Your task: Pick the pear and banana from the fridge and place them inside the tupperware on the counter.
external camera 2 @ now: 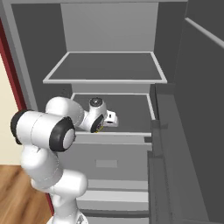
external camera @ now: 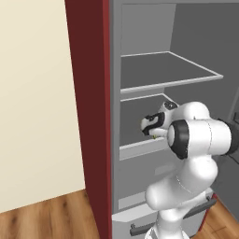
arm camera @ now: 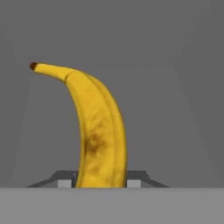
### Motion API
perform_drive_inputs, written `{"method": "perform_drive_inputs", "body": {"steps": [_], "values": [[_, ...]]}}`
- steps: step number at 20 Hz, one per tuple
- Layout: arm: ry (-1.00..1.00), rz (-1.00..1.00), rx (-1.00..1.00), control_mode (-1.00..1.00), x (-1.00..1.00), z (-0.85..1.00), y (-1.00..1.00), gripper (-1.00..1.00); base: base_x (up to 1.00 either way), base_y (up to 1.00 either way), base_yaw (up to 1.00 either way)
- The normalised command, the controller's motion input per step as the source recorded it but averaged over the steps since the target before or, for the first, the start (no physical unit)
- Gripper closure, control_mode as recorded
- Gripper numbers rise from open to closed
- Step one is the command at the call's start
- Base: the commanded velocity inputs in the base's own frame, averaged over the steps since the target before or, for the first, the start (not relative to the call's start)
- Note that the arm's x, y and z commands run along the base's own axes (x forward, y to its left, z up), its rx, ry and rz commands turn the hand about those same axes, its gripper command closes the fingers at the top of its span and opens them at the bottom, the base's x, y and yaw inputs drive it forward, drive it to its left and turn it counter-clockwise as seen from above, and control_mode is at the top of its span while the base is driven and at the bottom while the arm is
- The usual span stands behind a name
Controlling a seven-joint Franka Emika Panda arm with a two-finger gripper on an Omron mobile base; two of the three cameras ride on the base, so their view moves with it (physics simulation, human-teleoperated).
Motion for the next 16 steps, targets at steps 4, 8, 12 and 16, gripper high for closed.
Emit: {"method": "perform_drive_inputs", "body": {"steps": [4,8,12,16], "values": [[-0.03,-0.15,0.01,-1.00,-1.00,0.11,-0.39,1.00,0.00,0.00,0.00],[0.03,0.00,0.03,-1.00,-1.00,0.94,-0.07,1.00,0.00,0.00,0.00],[0.05,0.01,0.01,-1.00,-1.00,1.00,0.00,1.00,0.00,0.00,0.00],[0.15,0.01,0.01,-1.00,-1.00,1.00,0.00,1.00,0.00,0.00,0.00]]}}
